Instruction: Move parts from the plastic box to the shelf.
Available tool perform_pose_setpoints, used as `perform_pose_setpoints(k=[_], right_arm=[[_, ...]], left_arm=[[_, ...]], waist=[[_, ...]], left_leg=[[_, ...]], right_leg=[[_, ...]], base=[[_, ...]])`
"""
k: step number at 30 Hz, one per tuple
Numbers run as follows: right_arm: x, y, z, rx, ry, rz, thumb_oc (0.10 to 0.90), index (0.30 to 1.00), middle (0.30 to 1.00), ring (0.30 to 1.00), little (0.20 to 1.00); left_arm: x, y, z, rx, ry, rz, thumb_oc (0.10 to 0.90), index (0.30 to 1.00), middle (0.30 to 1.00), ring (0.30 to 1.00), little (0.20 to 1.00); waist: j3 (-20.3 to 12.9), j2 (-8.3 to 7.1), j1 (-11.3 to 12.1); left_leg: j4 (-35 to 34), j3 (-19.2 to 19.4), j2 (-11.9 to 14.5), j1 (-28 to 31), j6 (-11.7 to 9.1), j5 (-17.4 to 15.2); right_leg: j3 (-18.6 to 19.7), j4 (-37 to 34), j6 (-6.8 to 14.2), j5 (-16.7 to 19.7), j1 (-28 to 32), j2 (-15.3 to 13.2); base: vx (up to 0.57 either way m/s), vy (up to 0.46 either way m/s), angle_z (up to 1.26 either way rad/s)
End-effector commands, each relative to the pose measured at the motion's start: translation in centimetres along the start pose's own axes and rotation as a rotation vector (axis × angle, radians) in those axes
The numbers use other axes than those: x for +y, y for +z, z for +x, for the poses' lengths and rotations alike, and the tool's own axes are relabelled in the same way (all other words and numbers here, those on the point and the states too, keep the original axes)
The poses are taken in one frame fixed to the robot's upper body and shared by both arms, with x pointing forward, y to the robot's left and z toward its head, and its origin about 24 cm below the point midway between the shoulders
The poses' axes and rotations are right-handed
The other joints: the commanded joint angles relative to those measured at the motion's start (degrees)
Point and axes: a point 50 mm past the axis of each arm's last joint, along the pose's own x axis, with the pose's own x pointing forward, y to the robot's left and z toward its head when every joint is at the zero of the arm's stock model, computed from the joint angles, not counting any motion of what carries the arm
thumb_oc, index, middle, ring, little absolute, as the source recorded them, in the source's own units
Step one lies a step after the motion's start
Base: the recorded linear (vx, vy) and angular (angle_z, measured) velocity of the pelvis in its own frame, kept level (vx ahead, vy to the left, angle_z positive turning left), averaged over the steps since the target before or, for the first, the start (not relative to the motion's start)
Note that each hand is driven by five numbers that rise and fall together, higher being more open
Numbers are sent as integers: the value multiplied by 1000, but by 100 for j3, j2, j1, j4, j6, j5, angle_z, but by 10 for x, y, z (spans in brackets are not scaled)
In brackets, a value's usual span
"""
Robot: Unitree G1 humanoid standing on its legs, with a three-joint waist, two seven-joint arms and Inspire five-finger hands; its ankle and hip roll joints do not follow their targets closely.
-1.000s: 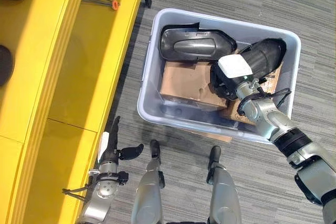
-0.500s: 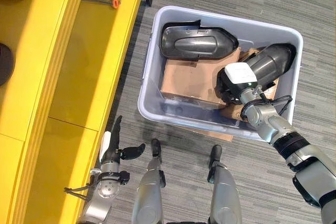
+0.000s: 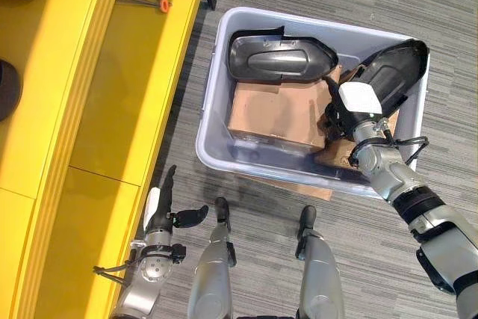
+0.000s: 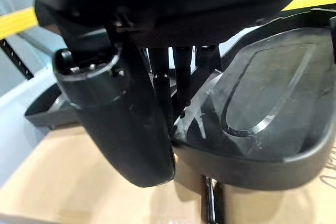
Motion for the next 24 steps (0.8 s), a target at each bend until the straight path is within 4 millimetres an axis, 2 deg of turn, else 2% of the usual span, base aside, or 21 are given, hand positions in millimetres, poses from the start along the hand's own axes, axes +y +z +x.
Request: perform_pose_setpoints(k=[1, 11, 13, 24], right_arm=[[-63, 2, 24, -8, -239, -22, 900, 1000, 1000, 1000, 1000], [-71, 14, 9, -92, -293, 118, 900, 1000, 1000, 1000, 1000], [-78, 21, 0, -142, -335, 171, 900, 1000, 1000, 1000, 1000], [-91, 30, -30, -256, -397, 317, 900, 1000, 1000, 1000, 1000]], left_arm=[[21, 18, 1, -128, 75, 8, 900, 1000, 1000, 1000, 1000], [22, 14, 1, -97, 82, 11, 900, 1000, 1000, 1000, 1000], [23, 11, 1, -80, 90, 14, 900, 1000, 1000, 1000, 1000], [26, 8, -3, -59, 98, 20, 900, 1000, 1000, 1000, 1000]], waist=[[-26, -64, 61], [-26, -160, -33], [-26, -208, -83], [-26, -386, -187]], left_leg=[[-105, -145, 157, 437, 125, -452], [-75, -116, 174, 473, 141, -490], [-66, -103, 188, 486, 146, -510], [-23, -59, 201, 531, 172, -574]], right_leg=[[-202, -56, -109, 532, -358, 151], [-179, -8, -111, 510, -352, 174], [-173, 0, -107, 504, -362, 180], [-90, 33, -108, 486, -381, 221]], base=[[0, 0, 0], [5, 0, -1], [15, 2, -1], [4, 0, -1]])
